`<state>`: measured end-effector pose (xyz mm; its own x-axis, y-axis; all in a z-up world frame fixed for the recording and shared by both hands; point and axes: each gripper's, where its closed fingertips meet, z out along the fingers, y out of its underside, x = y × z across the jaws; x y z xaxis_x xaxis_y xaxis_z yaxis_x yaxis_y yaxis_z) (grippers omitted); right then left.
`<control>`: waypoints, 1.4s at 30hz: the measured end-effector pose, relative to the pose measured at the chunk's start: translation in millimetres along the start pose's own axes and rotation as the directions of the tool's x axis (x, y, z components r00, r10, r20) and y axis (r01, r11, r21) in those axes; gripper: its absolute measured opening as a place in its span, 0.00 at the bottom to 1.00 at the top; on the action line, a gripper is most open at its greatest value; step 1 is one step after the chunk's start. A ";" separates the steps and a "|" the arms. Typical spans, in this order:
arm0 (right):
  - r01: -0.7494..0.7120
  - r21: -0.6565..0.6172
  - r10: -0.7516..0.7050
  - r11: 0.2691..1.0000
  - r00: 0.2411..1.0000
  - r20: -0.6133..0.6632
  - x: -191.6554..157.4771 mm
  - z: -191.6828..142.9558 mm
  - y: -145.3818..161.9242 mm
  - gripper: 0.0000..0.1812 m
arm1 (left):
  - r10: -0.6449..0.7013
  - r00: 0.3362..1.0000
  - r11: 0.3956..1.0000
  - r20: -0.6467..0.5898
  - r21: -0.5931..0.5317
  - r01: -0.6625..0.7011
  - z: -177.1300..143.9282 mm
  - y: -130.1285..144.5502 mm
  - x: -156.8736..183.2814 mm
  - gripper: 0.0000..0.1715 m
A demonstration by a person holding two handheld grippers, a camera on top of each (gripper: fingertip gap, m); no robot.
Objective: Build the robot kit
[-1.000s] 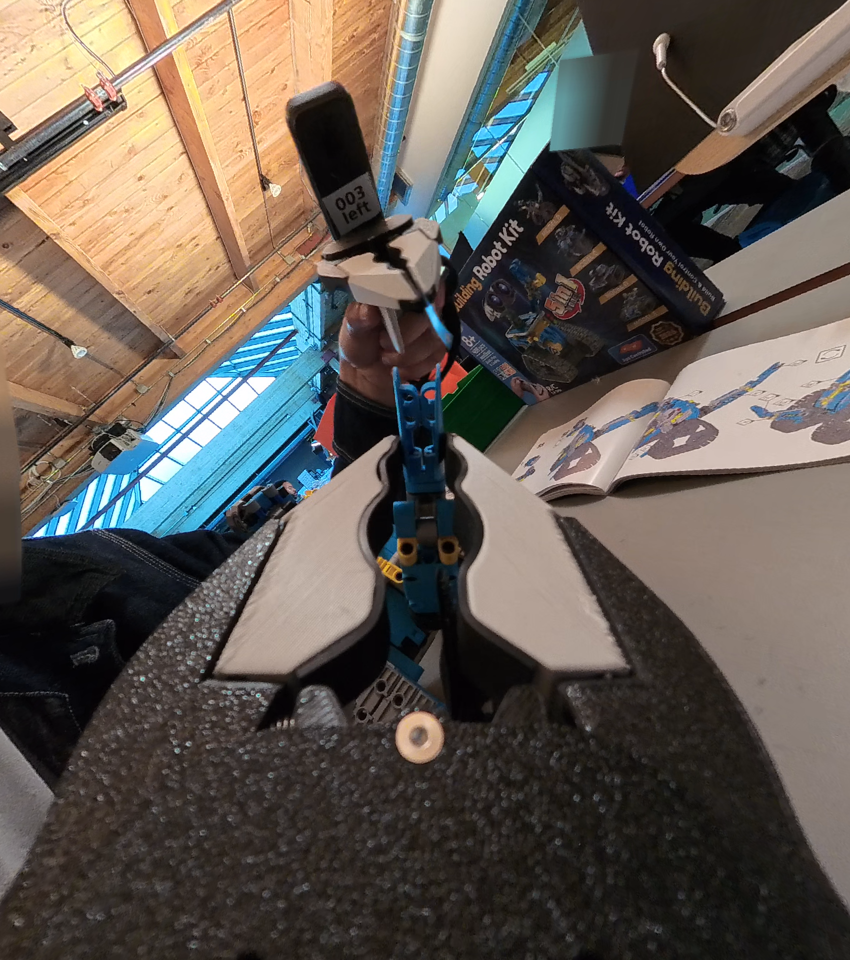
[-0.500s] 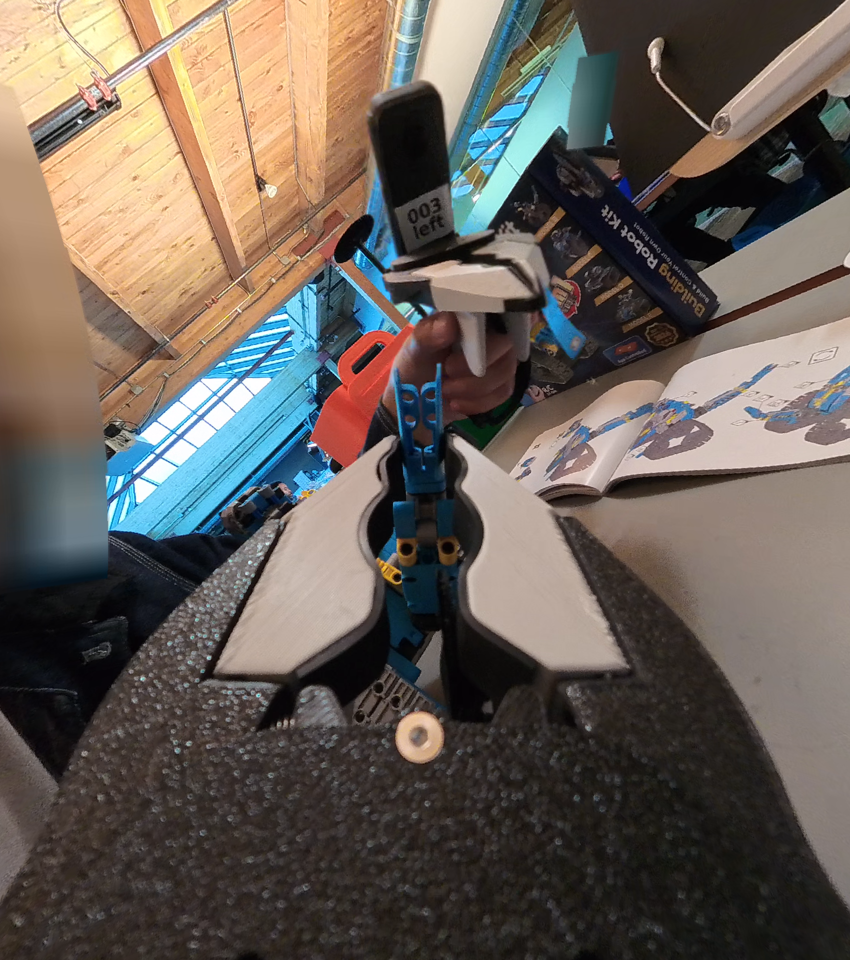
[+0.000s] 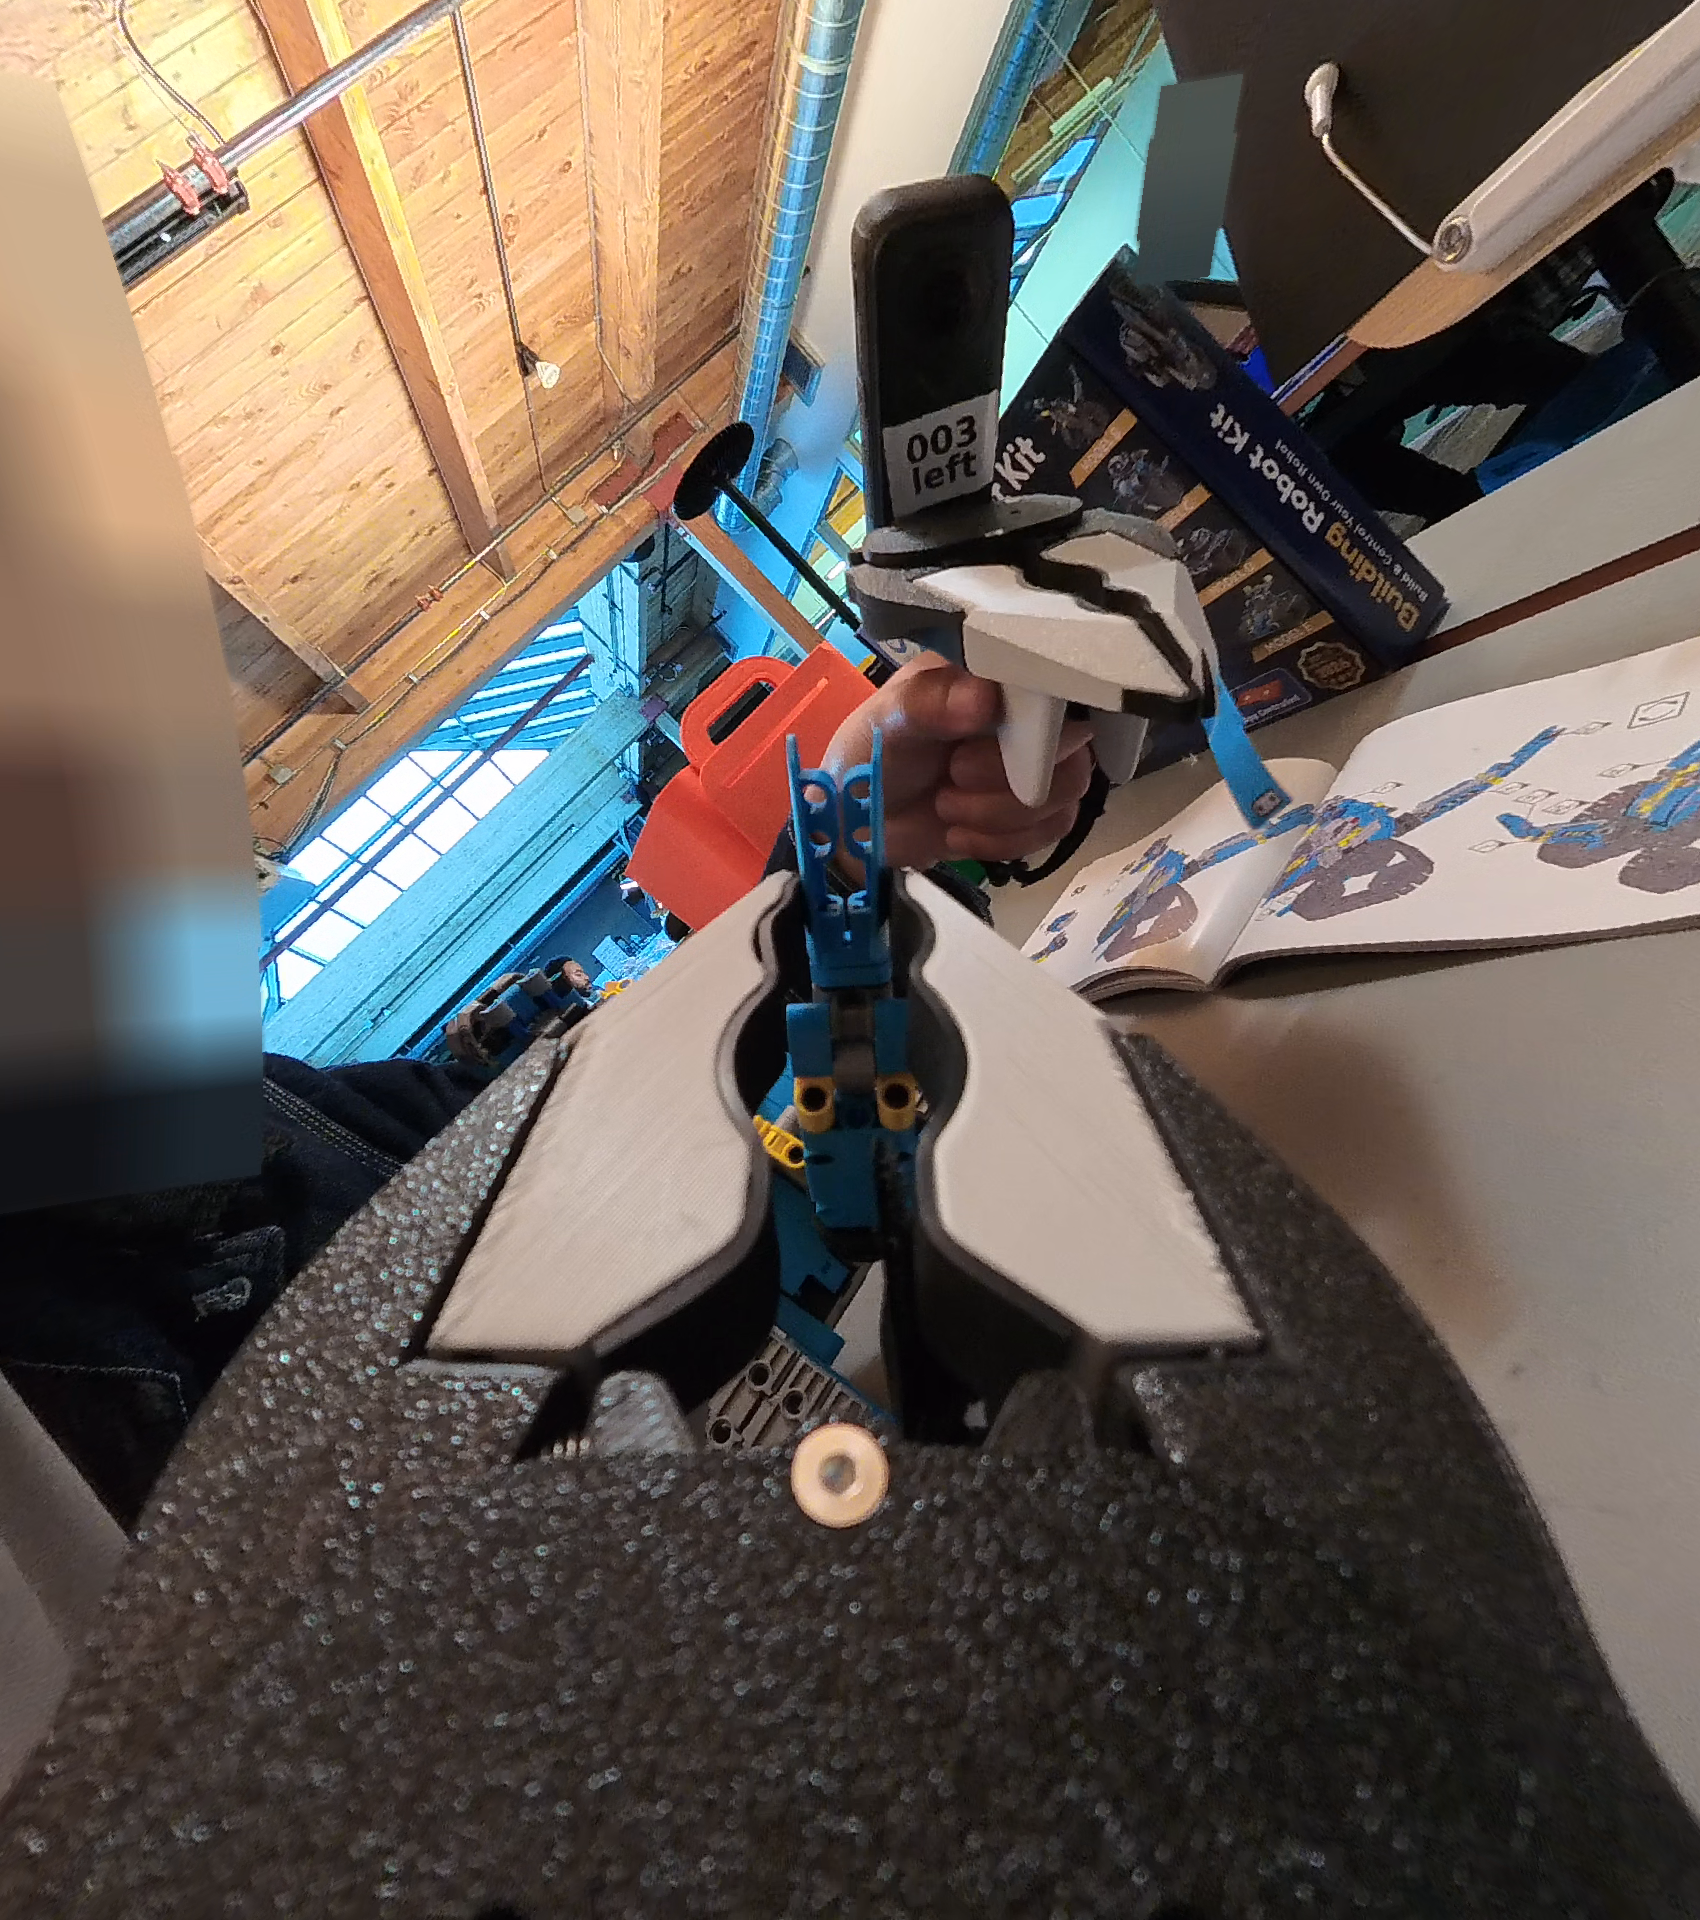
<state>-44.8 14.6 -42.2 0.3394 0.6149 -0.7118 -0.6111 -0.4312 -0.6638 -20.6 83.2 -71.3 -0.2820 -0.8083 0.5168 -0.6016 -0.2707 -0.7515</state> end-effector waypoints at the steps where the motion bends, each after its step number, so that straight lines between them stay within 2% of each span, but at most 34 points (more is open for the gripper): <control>1: 0.000 0.000 0.000 1.000 1.000 -0.001 0.1 0.0 -0.1 0.08 | 0.000 1.000 1.000 0.001 0.001 0.000 -0.2 -0.2 -0.3 0.00; 15: -0.006 0.001 0.006 1.000 1.000 -0.007 1.5 -0.6 -0.8 0.08 | 0.009 1.000 1.000 -0.008 -0.009 -0.009 -2.7 0.2 3.2 0.00; 25: -0.089 0.101 0.086 0.991 0.996 0.040 2.1 -11.0 -18.0 0.09 | 0.008 1.000 1.000 -0.016 -0.017 -0.009 -3.2 1.2 5.1 0.00; 34: -0.094 0.211 0.088 0.973 0.995 0.038 4.8 -24.2 -36.7 0.11 | 0.016 1.000 1.000 -0.022 -0.017 -0.017 -6.7 0.0 7.4 0.00; 42: -0.106 0.219 0.097 0.970 0.994 0.053 3.7 -24.8 -38.1 0.11 | 0.016 1.000 1.000 -0.024 -0.022 -0.016 -8.1 1.0 6.6 0.00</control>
<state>-2.5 16.8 -25.3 0.2407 0.6043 -0.7595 -0.7850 -0.3390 -0.5185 -29.1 81.9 -65.3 -0.3096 -0.7994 0.5150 -0.6133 -0.2460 -0.7506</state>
